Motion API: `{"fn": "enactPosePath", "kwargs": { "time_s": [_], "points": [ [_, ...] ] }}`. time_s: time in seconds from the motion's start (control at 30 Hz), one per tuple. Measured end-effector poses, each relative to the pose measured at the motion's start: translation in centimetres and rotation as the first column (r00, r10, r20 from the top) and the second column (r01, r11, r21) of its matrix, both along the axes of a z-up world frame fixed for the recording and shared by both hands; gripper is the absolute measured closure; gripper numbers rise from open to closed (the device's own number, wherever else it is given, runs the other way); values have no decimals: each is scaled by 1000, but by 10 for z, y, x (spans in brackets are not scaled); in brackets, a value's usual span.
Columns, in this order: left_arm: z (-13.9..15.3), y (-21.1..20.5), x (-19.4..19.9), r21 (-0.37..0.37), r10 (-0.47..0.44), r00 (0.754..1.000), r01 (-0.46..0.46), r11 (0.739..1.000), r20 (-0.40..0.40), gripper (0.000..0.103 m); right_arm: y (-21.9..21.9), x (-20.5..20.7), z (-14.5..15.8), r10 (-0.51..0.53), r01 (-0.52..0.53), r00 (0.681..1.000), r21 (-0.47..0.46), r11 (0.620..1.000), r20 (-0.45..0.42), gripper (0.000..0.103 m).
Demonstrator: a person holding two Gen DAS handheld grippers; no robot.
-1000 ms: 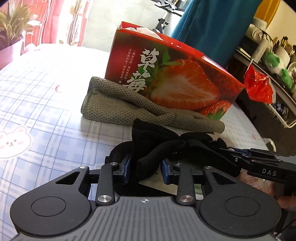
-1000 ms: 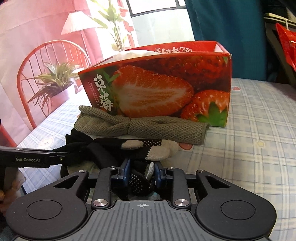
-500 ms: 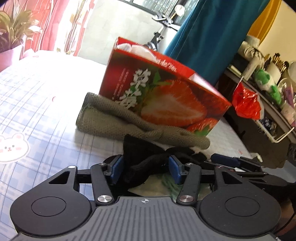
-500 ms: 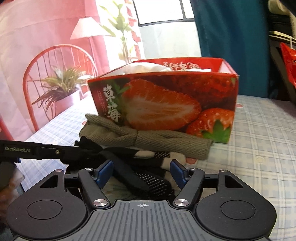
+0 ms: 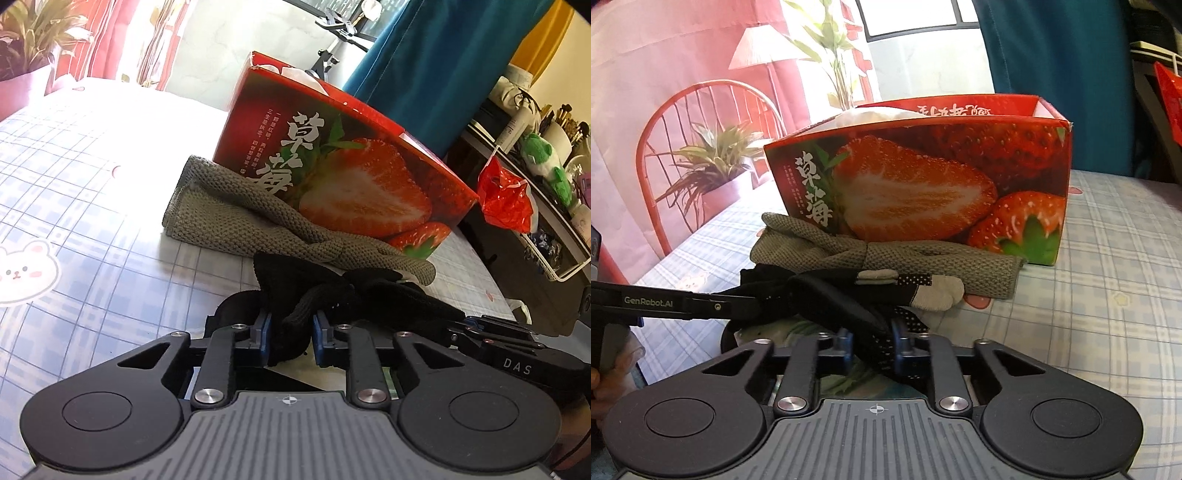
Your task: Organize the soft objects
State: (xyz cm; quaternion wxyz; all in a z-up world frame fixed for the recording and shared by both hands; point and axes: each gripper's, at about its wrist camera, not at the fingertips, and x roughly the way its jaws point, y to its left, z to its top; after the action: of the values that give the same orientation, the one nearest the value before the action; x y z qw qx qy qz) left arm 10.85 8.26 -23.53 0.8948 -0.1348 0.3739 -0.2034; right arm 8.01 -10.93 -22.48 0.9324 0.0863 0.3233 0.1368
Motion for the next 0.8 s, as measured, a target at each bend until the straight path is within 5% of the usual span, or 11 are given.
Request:
{"fn": "enactPosePath", "kwargs": {
  "time_s": [0.3, 0.8],
  "points": [
    [15, -2, -4, 12, 2, 999, -2, 1000, 43, 83, -4, -3, 11, 11, -13, 999, 51, 999, 40, 95],
    [122, -15, 22, 49, -64, 959, 52, 997, 275, 86, -14, 12, 98, 48, -39, 967, -39, 998, 252, 95]
  ]
}}
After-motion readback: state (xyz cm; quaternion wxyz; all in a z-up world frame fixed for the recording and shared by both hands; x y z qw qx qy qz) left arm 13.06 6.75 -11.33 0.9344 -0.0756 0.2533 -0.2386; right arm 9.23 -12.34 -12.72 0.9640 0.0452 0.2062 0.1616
